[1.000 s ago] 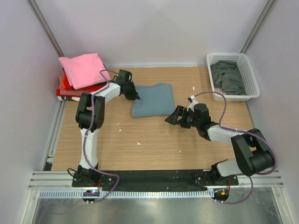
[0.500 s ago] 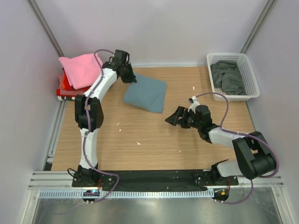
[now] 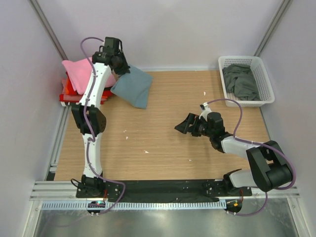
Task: Fold and stack the t-shirts
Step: Neatly place the folded tshirt to the corner
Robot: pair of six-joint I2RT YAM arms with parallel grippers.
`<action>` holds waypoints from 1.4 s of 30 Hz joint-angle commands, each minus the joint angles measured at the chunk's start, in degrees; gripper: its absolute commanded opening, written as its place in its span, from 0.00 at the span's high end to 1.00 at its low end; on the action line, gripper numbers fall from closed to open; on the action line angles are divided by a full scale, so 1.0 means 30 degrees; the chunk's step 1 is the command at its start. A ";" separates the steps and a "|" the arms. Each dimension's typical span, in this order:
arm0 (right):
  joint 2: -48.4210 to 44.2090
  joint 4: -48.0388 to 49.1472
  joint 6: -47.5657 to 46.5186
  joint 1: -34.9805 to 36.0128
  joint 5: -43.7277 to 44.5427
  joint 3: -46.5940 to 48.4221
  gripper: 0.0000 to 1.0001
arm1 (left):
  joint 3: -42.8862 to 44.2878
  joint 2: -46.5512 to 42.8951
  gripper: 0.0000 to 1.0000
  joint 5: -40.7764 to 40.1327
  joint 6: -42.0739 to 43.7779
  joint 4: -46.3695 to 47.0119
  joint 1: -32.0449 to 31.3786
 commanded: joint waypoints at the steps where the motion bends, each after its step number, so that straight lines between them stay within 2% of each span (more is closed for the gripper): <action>1: -0.0293 0.1333 0.0053 0.0075 -0.0187 0.0075 0.00 | 0.1413 -0.1517 1.00 -0.0526 0.0023 0.0408 0.0744; 4: -0.0292 0.1304 0.0024 0.0075 -0.0216 0.0075 0.00 | 0.2992 -0.1489 1.00 -0.0467 -0.0065 0.0060 0.1330; 14: 0.0001 0.1304 0.0054 0.0075 -0.0422 0.0163 0.00 | 0.3847 -0.2367 1.00 0.0530 -0.0563 0.1902 0.3585; 30: 0.0264 0.1245 0.0112 0.0104 -0.0567 0.0309 0.00 | 0.3499 -0.2427 1.00 0.2199 -0.1794 0.2988 0.8654; 36: 0.0352 0.1187 0.0083 0.0075 -0.0510 0.0368 0.00 | 0.2913 -0.1754 1.00 0.1440 -0.0539 0.2491 0.9154; 42: 0.0439 0.1157 0.0083 0.0075 -0.0539 0.0426 0.00 | 0.2969 -0.0495 1.00 -0.0846 0.0754 0.2227 0.9651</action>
